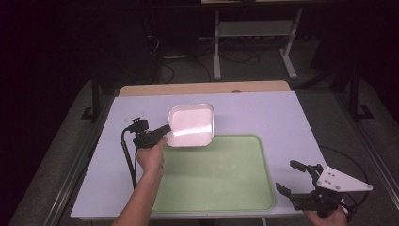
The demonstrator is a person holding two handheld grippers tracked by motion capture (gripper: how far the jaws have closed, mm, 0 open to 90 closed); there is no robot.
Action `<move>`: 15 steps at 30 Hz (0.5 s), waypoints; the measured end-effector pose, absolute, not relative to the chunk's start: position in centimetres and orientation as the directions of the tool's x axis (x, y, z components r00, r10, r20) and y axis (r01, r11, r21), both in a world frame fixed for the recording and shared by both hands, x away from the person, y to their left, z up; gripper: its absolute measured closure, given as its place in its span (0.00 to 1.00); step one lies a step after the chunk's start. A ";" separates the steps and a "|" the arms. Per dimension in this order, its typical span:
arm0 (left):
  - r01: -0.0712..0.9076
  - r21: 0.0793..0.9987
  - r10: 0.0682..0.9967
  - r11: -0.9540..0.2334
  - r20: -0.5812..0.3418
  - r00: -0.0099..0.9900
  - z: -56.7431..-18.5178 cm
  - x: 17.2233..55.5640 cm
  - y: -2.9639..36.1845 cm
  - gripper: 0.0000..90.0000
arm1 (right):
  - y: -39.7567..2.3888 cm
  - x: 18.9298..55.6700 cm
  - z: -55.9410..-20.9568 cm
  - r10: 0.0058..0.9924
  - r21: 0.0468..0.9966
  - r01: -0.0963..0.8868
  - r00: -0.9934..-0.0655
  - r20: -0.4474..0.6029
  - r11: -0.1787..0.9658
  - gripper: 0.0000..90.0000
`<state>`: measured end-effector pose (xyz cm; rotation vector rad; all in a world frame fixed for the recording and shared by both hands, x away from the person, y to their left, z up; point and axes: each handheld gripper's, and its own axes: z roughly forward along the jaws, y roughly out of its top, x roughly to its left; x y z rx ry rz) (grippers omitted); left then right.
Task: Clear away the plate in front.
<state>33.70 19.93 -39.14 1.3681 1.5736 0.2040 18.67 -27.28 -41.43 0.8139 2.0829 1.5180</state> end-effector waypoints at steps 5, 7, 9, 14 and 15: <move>0.657 0.671 0.824 0.344 -0.552 0.132 -39.9 32.6 19.7 0.98 | -27.1 18.5 -41.3 0.679 0.952 0.195 -0.734 -0.016 0.234 0.15; 0.655 0.669 0.826 0.351 -0.551 0.121 -40.1 32.1 19.7 0.99 | -27.1 18.4 -41.3 0.679 0.953 0.193 -0.734 -0.018 0.234 0.15; 0.653 0.668 0.825 0.357 -0.553 0.114 -40.2 31.4 19.7 0.99 | -27.1 18.4 -41.3 0.680 0.952 0.196 -0.733 -0.016 0.234 0.15; 0.651 0.667 0.828 0.361 -0.550 0.105 -40.6 30.2 19.6 0.99 | -27.1 18.3 -41.3 0.681 0.953 0.193 -0.732 -0.018 0.232 0.15; 0.651 0.669 0.829 0.360 -0.549 0.106 -40.7 30.0 19.6 0.98 | -27.0 18.3 -41.3 0.680 0.953 0.193 -0.733 -0.018 0.233 0.15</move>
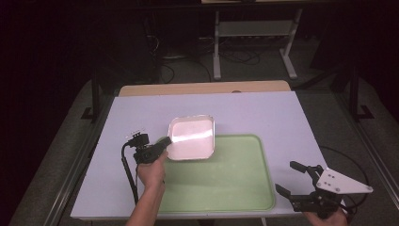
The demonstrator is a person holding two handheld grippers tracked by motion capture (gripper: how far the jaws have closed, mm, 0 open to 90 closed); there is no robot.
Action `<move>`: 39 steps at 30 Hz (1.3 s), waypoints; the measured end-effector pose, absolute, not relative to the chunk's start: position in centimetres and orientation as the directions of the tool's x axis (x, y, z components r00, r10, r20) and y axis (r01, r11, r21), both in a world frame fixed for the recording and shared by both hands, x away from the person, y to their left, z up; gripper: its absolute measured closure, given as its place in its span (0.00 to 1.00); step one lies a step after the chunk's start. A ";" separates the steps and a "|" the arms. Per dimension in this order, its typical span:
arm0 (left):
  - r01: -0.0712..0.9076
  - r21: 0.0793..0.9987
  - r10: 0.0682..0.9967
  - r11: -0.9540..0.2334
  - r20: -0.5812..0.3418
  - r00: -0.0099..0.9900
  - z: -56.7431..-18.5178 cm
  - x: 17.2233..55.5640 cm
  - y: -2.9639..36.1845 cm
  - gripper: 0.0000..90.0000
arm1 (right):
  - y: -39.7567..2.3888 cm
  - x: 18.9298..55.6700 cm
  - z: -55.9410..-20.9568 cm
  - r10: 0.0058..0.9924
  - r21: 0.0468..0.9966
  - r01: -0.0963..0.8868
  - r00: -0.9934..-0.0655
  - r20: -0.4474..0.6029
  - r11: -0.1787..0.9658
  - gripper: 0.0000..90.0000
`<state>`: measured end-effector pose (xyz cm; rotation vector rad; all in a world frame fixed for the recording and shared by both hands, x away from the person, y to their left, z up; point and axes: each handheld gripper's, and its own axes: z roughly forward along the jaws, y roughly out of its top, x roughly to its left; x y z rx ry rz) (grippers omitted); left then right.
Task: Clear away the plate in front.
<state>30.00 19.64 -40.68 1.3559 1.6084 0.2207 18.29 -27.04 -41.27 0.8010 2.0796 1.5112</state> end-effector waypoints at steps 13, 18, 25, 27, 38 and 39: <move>0.644 0.690 0.852 0.331 -0.511 0.111 -42.1 27.2 18.5 0.98 | -26.7 18.1 -41.2 0.675 0.953 0.185 -0.738 -0.027 0.240 0.15; 0.653 0.680 0.849 0.334 -0.518 0.106 -42.6 26.4 18.0 0.98 | -26.5 18.1 -41.1 0.673 0.951 0.185 -0.739 -0.031 0.247 0.15; 0.663 0.674 0.845 0.325 -0.522 0.116 -43.0 25.5 17.4 0.98 | -26.4 18.0 -41.1 0.671 0.951 0.180 -0.740 -0.036 0.251 0.15; 0.665 0.675 0.849 0.320 -0.516 0.116 -43.0 25.3 17.3 0.98 | -26.4 18.0 -41.1 0.671 0.951 0.181 -0.741 -0.037 0.252 0.15; 0.684 0.665 0.872 0.301 -0.482 0.085 -44.0 24.4 16.0 0.98 | -26.4 18.0 -41.0 0.672 0.951 0.177 -0.740 -0.041 0.253 0.15; 0.686 0.662 0.873 0.303 -0.481 0.079 -44.1 24.3 15.8 0.98 | -26.4 18.0 -41.0 0.671 0.951 0.177 -0.740 -0.042 0.254 0.15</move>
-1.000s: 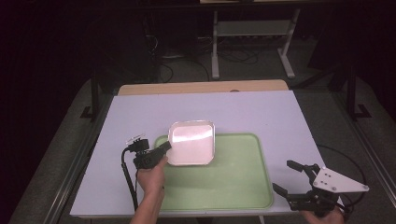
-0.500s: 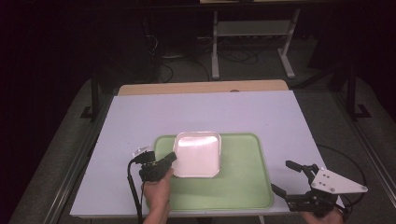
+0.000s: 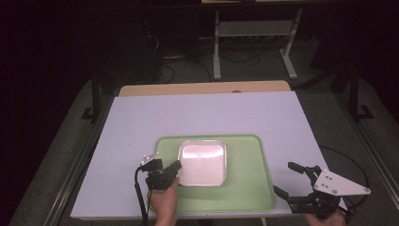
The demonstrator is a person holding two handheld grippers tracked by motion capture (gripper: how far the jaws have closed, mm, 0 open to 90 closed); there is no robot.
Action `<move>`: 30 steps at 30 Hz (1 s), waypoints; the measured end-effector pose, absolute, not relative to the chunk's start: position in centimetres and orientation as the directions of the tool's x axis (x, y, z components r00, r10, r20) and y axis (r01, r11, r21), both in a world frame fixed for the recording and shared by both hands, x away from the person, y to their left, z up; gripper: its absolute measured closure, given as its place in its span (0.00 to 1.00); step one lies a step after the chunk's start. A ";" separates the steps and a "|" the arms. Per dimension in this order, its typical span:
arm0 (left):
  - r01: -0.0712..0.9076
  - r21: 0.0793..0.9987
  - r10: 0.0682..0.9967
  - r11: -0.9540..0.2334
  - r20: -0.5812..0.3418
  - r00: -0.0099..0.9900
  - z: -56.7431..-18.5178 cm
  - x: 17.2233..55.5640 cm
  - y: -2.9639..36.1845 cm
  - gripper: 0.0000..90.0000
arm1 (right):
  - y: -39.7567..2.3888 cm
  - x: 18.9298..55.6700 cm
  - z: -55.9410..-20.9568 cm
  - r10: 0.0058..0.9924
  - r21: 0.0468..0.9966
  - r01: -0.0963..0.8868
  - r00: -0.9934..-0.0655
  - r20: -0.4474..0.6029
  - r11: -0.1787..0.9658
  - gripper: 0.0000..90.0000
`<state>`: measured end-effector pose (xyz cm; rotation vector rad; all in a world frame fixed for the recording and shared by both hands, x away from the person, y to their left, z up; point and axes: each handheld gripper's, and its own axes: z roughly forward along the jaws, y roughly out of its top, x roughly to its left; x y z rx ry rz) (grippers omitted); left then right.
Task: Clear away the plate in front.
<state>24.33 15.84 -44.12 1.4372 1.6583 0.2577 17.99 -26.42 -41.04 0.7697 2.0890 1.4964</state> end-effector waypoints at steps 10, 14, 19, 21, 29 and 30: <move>0.704 0.642 0.883 0.303 -0.467 0.046 -45.0 24.1 14.9 0.98 | -26.3 17.9 -41.0 0.667 0.950 0.173 -0.744 -0.047 0.260 0.15; 0.711 0.643 0.890 0.285 -0.452 0.051 -45.2 24.2 14.7 0.98 | -26.3 17.9 -41.0 0.667 0.951 0.171 -0.743 -0.048 0.259 0.15; 0.714 0.637 0.894 0.291 -0.448 0.035 -45.2 24.3 14.8 0.98 | -26.4 17.9 -40.9 0.667 0.952 0.168 -0.744 -0.049 0.257 0.15; 0.714 0.635 0.893 0.294 -0.448 0.031 -45.2 24.3 14.7 0.98 | -26.4 17.9 -40.9 0.666 0.951 0.168 -0.744 -0.049 0.258 0.15; 0.720 0.631 0.901 0.289 -0.434 0.019 -45.4 24.3 14.4 0.98 | -26.3 17.8 -40.9 0.664 0.951 0.161 -0.746 -0.057 0.263 0.15; 0.720 0.631 0.901 0.290 -0.434 0.018 -45.4 24.3 14.3 0.98 | -26.3 17.8 -40.9 0.664 0.951 0.163 -0.745 -0.055 0.262 0.15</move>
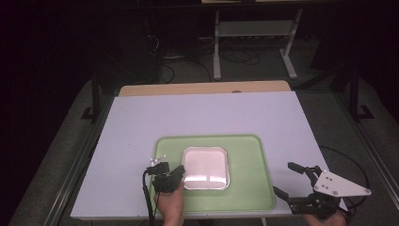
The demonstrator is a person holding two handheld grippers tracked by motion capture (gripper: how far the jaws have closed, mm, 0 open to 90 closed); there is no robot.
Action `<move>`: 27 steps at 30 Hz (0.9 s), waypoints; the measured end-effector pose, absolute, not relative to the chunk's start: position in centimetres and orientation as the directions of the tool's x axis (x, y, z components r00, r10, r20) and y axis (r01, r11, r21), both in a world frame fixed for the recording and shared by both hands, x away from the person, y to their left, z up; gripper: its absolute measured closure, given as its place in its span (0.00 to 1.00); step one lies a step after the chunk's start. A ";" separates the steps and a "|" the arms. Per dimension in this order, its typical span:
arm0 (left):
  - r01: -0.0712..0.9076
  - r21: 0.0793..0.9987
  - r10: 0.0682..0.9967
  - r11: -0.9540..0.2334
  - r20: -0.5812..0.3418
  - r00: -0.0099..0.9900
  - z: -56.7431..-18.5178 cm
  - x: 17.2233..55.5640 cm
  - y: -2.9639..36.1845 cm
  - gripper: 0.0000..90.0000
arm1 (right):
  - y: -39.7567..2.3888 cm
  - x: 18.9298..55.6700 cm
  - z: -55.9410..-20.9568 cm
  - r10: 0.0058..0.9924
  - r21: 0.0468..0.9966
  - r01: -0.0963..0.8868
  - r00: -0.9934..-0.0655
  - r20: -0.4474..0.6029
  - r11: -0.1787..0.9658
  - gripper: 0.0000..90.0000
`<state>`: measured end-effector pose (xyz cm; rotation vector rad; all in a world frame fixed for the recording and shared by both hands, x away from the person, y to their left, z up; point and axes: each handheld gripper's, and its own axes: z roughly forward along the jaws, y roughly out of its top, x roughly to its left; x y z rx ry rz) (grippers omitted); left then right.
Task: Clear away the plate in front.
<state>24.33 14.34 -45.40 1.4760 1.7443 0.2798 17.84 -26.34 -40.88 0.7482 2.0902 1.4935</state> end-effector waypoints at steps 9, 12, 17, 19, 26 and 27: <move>0.726 0.628 0.905 0.278 -0.425 0.021 -45.6 24.3 14.1 0.98 | -26.4 17.8 -40.8 0.663 0.951 0.162 -0.746 -0.056 0.262 0.15; 0.727 0.629 0.907 0.276 -0.422 0.021 -45.6 24.2 14.0 0.98 | -26.4 17.9 -40.9 0.664 0.952 0.162 -0.746 -0.053 0.259 0.15; 0.725 0.631 0.907 0.278 -0.420 0.017 -45.6 24.1 14.0 0.98 | -26.5 17.9 -40.9 0.664 0.952 0.163 -0.746 -0.053 0.260 0.15; 0.724 0.630 0.907 0.280 -0.420 0.015 -45.6 24.0 14.0 0.98 | -26.6 18.0 -41.0 0.664 0.952 0.166 -0.746 -0.051 0.259 0.15; 0.721 0.631 0.906 0.287 -0.422 0.008 -45.6 23.9 14.0 0.97 | -26.7 18.1 -41.1 0.664 0.952 0.167 -0.746 -0.048 0.256 0.15; 0.720 0.632 0.906 0.288 -0.422 0.008 -45.7 23.9 14.0 0.97 | -26.7 18.1 -41.1 0.664 0.952 0.168 -0.746 -0.046 0.255 0.15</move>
